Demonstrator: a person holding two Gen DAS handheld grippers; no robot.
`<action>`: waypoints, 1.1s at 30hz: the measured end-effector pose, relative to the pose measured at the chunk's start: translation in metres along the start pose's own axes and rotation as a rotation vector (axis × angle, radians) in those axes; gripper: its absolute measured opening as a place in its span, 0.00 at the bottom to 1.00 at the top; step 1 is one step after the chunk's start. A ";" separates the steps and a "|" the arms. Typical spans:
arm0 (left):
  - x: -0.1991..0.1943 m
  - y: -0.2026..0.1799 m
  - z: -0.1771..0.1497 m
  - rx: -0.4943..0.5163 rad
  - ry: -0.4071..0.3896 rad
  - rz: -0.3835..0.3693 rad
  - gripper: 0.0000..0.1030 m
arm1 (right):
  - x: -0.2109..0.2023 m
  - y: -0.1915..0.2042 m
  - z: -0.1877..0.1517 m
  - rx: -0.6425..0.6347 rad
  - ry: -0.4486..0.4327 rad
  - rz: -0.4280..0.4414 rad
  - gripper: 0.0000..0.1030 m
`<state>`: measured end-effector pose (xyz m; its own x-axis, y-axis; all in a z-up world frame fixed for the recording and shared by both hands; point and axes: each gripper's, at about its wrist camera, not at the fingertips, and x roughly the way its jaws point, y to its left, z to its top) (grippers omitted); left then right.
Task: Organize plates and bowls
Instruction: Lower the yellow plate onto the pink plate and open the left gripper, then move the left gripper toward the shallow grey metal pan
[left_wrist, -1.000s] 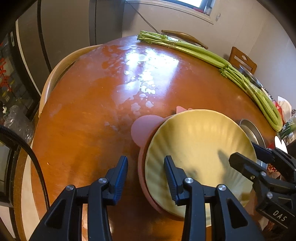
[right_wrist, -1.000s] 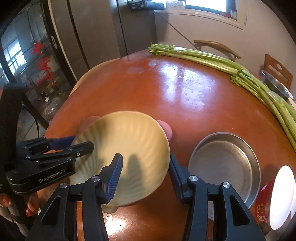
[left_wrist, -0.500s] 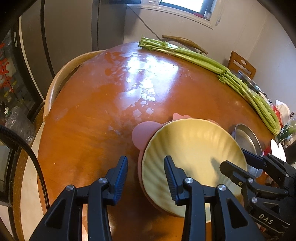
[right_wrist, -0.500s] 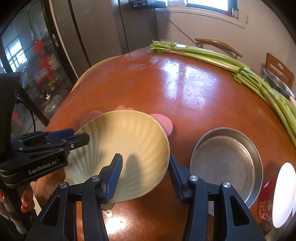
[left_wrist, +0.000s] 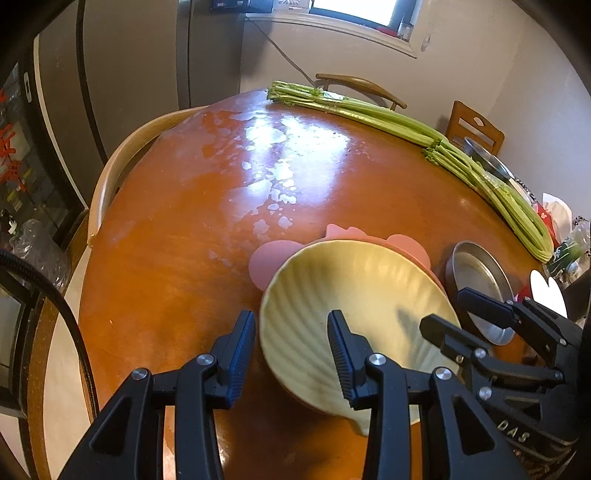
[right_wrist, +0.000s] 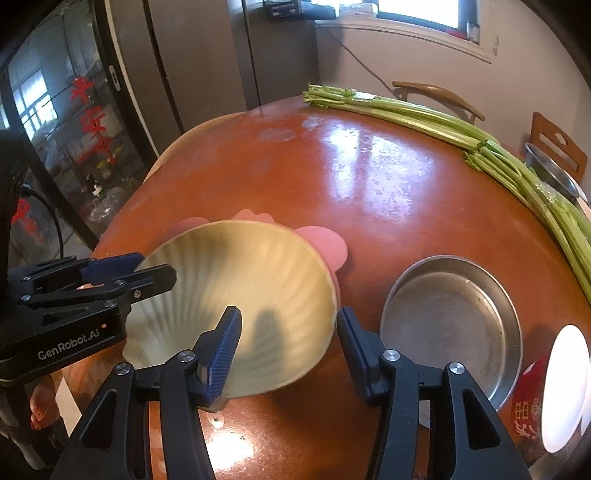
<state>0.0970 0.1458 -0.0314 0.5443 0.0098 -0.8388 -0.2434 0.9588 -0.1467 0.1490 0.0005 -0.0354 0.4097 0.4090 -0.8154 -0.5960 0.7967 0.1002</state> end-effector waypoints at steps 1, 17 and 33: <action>-0.001 -0.001 0.000 0.002 -0.002 -0.001 0.39 | -0.001 -0.001 0.000 0.006 -0.003 0.001 0.54; -0.019 0.002 0.001 -0.005 -0.054 0.065 0.39 | -0.033 -0.012 -0.005 0.035 -0.060 0.013 0.54; -0.046 -0.050 0.001 0.106 -0.106 -0.004 0.39 | -0.077 -0.039 -0.022 0.102 -0.124 -0.013 0.54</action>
<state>0.0853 0.0981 0.0150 0.6280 0.0307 -0.7776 -0.1577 0.9835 -0.0885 0.1257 -0.0720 0.0107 0.5029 0.4452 -0.7409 -0.5194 0.8408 0.1526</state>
